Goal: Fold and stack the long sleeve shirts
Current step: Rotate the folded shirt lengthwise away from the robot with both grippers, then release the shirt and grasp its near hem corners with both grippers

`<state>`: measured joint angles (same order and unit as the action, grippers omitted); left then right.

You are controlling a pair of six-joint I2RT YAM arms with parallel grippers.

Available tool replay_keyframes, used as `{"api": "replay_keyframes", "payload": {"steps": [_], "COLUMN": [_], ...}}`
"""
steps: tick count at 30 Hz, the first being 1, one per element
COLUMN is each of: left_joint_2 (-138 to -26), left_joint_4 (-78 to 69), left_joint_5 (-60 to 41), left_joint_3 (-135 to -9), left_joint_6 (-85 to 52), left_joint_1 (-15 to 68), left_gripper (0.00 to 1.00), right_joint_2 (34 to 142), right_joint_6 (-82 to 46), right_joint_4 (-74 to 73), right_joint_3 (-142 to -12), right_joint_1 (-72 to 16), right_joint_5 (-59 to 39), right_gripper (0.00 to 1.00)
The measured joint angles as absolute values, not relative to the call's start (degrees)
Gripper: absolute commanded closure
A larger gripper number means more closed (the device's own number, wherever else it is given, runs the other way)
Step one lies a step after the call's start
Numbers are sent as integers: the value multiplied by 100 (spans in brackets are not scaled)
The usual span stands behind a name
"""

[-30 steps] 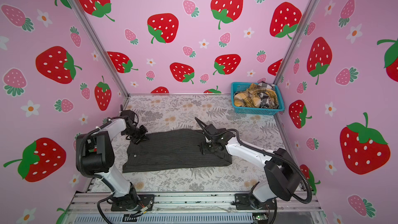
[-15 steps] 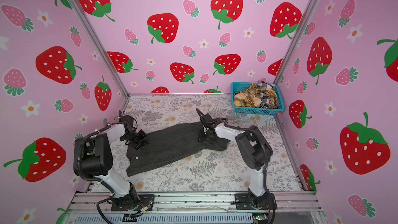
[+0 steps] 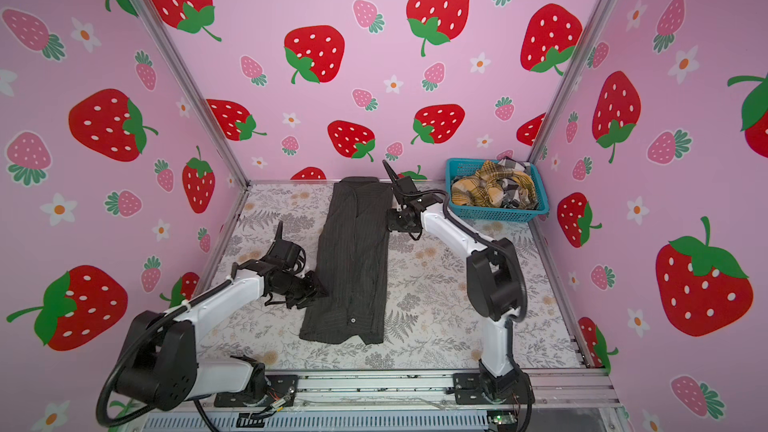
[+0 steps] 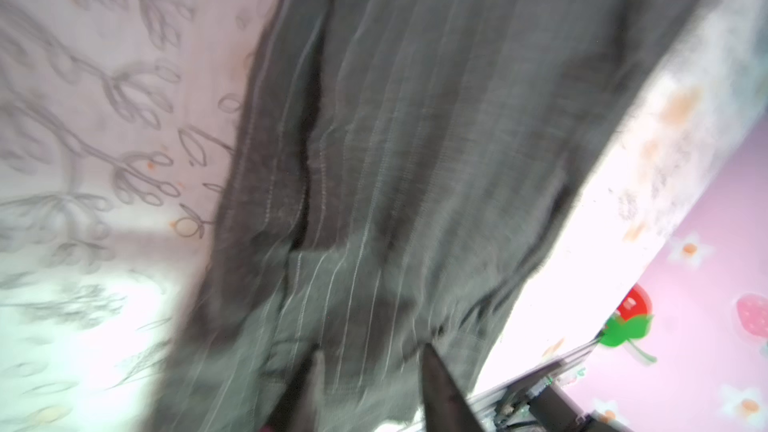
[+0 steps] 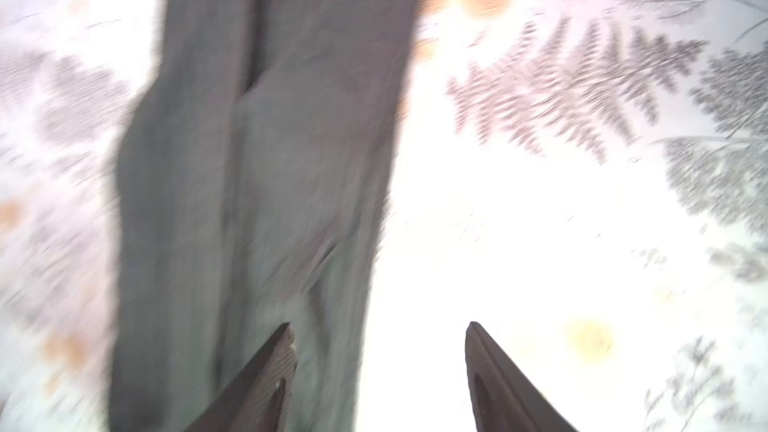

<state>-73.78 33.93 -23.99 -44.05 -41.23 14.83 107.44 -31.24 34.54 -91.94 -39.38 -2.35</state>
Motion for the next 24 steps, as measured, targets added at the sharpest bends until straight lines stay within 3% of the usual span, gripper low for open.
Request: {"api": "replay_keyframes", "payload": {"steps": [2, 6, 14, 21, 24], "left_joint_2": [-7140, -7358, -8394, -8401, -8447], "left_joint_4": [3588, 3524, 3026, 2622, 2521], "left_joint_5": [-2202, -2104, -2316, -2593, -2672], "left_joint_3": [-4777, -5256, -4825, -4425, -4368], "left_joint_6": [-4051, -3920, -3990, -4171, -4222], "left_joint_1": [1455, 1420, 1428, 1452, 1452], "left_gripper": [52, 66, 81, 81, 81], "right_joint_2": [10337, 10488, 11445, 12219, 12914], "right_joint_6": [-3168, -3336, -3494, -3371, -3245], "right_joint_4": [3301, 2954, 2746, 3030, 3395], "right_joint_3": [-8748, -8230, -8202, -9776, -10855], "right_joint_1": [-4383, -5096, -5325, -5325, -5325], "right_joint_5": [-331, -650, -910, -403, 25], "right_gripper": [35, 45, 41, 37, 47]}}
